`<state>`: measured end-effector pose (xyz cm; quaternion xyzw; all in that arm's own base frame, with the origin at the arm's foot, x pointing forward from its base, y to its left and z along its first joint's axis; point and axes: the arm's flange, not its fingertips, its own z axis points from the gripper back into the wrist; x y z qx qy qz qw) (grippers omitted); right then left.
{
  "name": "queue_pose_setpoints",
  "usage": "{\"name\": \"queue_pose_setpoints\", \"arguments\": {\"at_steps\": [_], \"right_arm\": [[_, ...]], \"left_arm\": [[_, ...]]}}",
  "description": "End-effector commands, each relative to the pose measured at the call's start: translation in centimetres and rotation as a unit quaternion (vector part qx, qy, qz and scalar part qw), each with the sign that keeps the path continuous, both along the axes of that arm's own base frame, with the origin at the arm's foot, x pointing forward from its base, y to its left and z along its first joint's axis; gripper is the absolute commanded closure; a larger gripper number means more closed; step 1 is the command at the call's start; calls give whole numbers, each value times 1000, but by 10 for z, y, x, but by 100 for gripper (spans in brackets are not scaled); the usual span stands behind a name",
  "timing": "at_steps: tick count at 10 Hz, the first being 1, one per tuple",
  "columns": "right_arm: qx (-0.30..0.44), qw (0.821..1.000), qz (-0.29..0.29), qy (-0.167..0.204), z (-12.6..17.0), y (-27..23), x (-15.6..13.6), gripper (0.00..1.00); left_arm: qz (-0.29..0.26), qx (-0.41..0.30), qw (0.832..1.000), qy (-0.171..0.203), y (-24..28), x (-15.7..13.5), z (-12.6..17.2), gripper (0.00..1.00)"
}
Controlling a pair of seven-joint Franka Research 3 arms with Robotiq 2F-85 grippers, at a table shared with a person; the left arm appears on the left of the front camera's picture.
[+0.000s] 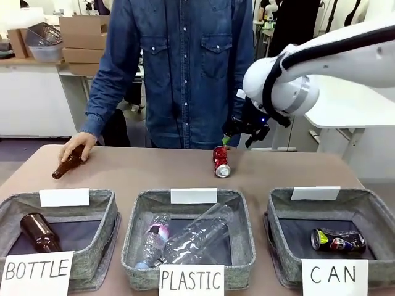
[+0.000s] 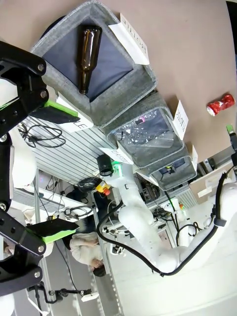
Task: Sort the can waste into the basket.
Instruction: Pick up the can waste from the table and place it in the right Fabric basket.
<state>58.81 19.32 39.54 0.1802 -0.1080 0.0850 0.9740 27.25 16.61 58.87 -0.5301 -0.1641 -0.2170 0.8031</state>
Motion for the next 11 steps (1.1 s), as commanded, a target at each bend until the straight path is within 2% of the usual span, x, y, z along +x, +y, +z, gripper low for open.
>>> {"name": "queue_pose_setpoints", "arguments": {"at_steps": [1, 2, 3, 5, 6, 7, 8, 11], "right_arm": [[-1, 1000, -1, -1, -8, 3, 2, 0], [-16, 1000, -25, -7, -15, 18, 14, 0], [-16, 999, -50, -4, -27, 25, 27, 0], [-44, 996, -75, 1, -47, 38, 47, 0], [-60, 995, -80, 6, -56, 45, 55, 0], [-61, 995, -75, 12, -63, 51, 62, 0], [-56, 996, -68, 19, -71, 60, 67, 0], [-111, 990, -83, 36, -92, 72, 75, 0]], "left_arm": [[0, 0, 1000, 0, 0, 0, 0, 0], [-22, -11, 1000, 19, -39, 9, -16, 0], [-30, 9, 998, 52, -58, 12, -43, 0], [-74, 34, 989, 120, -71, 4, -91, 0], [-57, 85, 982, 156, -77, 2, -108, 0], [-60, 19, 994, 91, -69, 12, -77, 0], [-60, 19, 994, 91, -69, 12, -77, 0], [-60, 19, 994, 91, -69, 12, -77, 0]]}}
